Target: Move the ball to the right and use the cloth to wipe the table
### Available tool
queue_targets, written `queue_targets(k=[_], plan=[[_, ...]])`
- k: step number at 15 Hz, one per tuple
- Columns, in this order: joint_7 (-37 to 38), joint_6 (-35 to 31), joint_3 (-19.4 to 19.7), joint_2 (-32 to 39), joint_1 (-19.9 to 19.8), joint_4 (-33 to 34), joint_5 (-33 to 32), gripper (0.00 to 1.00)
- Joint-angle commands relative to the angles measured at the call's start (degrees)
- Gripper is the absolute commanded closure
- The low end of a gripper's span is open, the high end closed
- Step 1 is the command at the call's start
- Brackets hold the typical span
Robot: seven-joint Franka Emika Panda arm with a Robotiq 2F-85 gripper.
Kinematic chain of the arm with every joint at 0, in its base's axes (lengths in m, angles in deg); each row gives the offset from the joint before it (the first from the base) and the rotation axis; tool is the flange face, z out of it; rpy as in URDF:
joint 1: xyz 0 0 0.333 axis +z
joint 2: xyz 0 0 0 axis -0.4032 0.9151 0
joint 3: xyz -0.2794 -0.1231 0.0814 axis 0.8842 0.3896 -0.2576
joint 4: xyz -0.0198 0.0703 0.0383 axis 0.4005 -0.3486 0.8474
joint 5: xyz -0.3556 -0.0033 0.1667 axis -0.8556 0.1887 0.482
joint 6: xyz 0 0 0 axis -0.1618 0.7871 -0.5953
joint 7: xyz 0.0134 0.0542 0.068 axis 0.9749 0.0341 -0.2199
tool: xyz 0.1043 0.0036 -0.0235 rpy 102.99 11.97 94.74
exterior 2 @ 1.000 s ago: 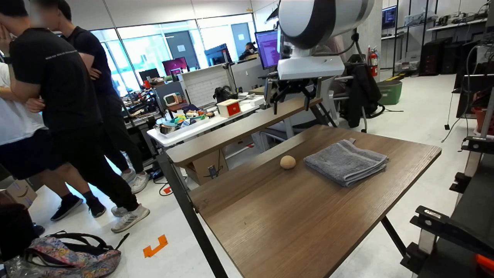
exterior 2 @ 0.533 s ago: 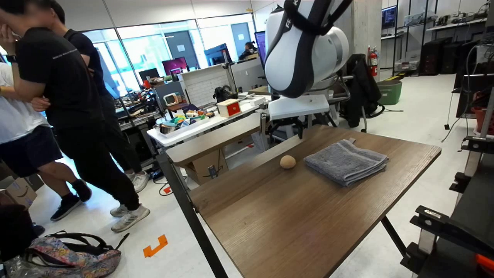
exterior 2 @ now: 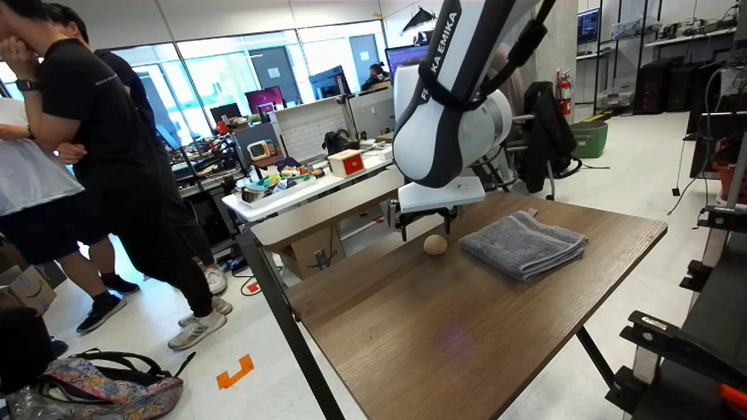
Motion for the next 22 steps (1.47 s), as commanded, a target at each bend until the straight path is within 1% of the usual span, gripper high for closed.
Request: queue_targets(k=[1, 2, 3, 4, 5, 6, 8, 9, 13, 15, 16, 17, 18, 19, 22], plan=[[1.6, 2.9, 0.3, 3.9, 0.3, 5.5, 1.3, 0.00], [1.4, 3.5, -0.1, 4.6, -0.2, 6.2, 1.3, 0.00], [1.3, 3.9, -0.6, 5.1, -0.6, 6.7, 1.5, 0.25], [1.4, 4.5, -0.7, 5.6, -0.7, 7.5, 1.5, 0.28], [1.5, 4.9, -0.7, 6.0, -0.8, 8.0, 1.5, 0.35], [1.3, 5.3, -0.9, 6.1, -1.2, 8.4, 1.6, 0.44], [1.8, 6.0, -0.8, 5.7, -1.3, 8.8, 1.6, 0.57], [1.8, 5.8, -0.8, 5.1, -1.5, 8.7, 1.6, 0.65], [0.9, 4.1, -0.7, 0.8, -2.6, 6.5, 1.7, 0.96], [0.9, 4.0, -0.7, -1.3, -3.7, 6.1, 2.0, 1.00], [1.0, 4.4, -0.6, -2.5, -4.3, 6.0, 2.1, 0.97], [1.3, 4.1, -0.2, -3.3, -4.8, 5.9, 2.1, 0.98], [1.5, 4.5, 0.2, -3.7, -5.6, 6.2, 2.2, 0.97], [2.0, 4.2, 1.0, -4.2, -6.0, 6.1, 1.9, 0.97], [4.4, 5.1, 5.8, -2.7, -6.9, 6.2, 0.5, 0.97]])
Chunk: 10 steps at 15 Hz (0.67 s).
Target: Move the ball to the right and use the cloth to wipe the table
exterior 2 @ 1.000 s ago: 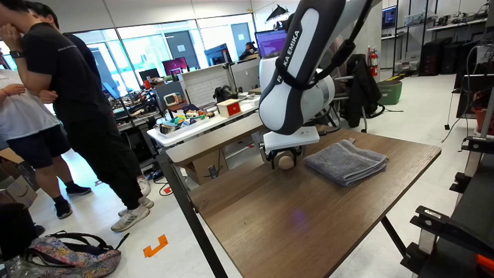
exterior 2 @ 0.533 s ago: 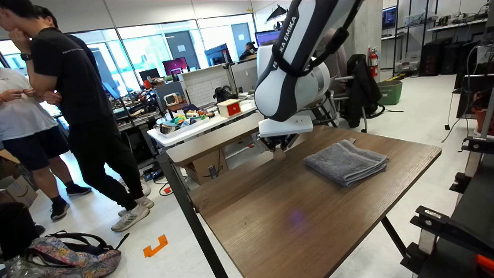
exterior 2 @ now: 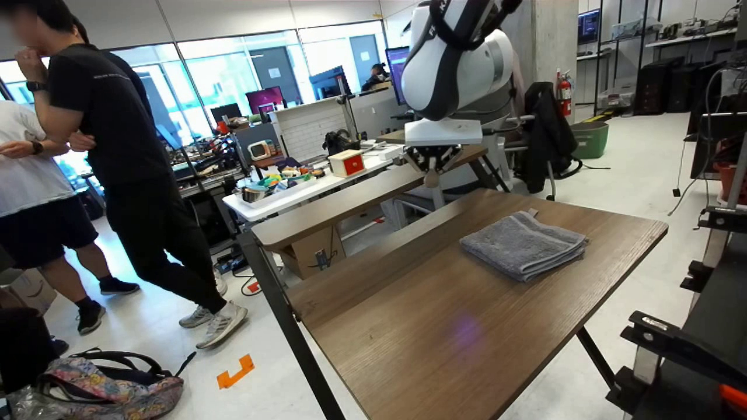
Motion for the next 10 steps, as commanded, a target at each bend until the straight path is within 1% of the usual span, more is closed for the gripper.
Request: queue_targets(k=[1, 4, 7, 10], plan=[[3.5, 0.7, 5.3, 1.1, -0.6, -1.3, -0.6, 0.97], [5.8, 2.3, 9.5, 3.2, -0.9, -2.9, -1.8, 0.97], [6.6, 3.6, 10.6, 5.8, -1.5, -3.4, -2.2, 0.97], [5.8, 3.1, 9.5, 6.8, -1.8, -4.3, -2.0, 0.97]])
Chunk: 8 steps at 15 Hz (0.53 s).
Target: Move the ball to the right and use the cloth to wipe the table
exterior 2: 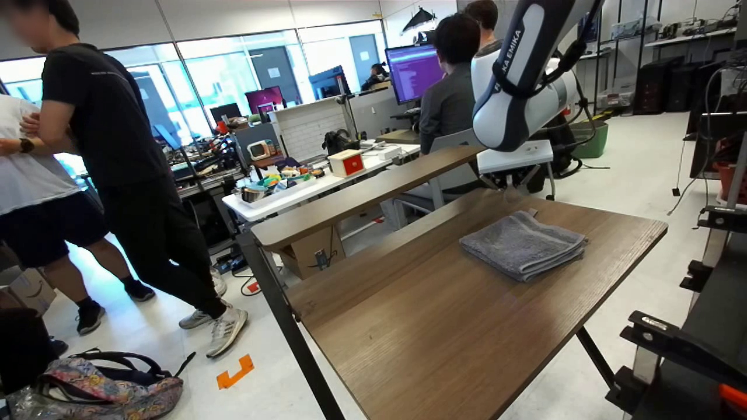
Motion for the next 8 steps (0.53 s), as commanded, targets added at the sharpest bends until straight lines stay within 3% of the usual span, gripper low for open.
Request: queue_targets(k=[1, 2, 3, 8], plan=[[0.8, 0.5, -0.9, 0.5, 0.2, -0.3, -0.5, 0.97], [0.8, 0.8, -1.0, 0.4, 0.4, -0.6, -0.6, 0.63], [0.3, 0.2, -1.2, -0.2, 0.7, -1.3, -0.8, 0.62], [0.9, -6.8, 1.5, -6.5, 5.8, -8.7, -1.9, 0.27]])
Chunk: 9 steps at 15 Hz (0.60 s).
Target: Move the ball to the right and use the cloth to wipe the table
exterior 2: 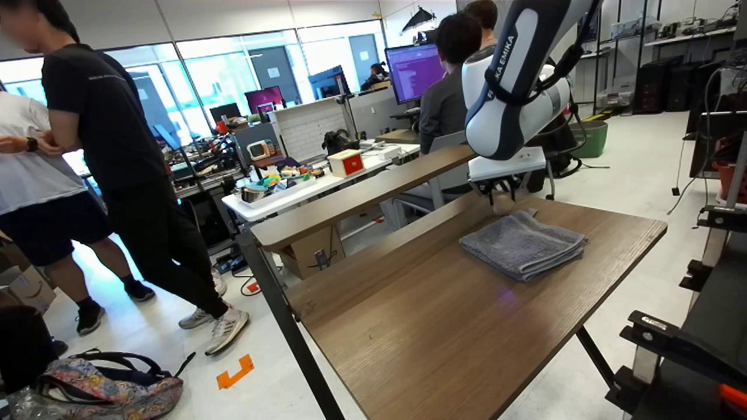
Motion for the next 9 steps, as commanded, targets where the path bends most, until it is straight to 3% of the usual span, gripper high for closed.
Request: queue_targets(k=[1, 3, 5, 9], plan=[[0.6, -6.2, 2.2, -7.9, 4.5, -9.3, -1.8, 0.19], [2.1, -8.7, 5.4, -9.5, 7.8, -11.5, -2.1, 0.04], [2.1, -8.2, 7.1, -12.0, 9.9, -14.1, -2.1, 0.00], [-4.4, 0.4, 1.5, -20.4, 9.1, -22.9, -4.1, 0.00]])
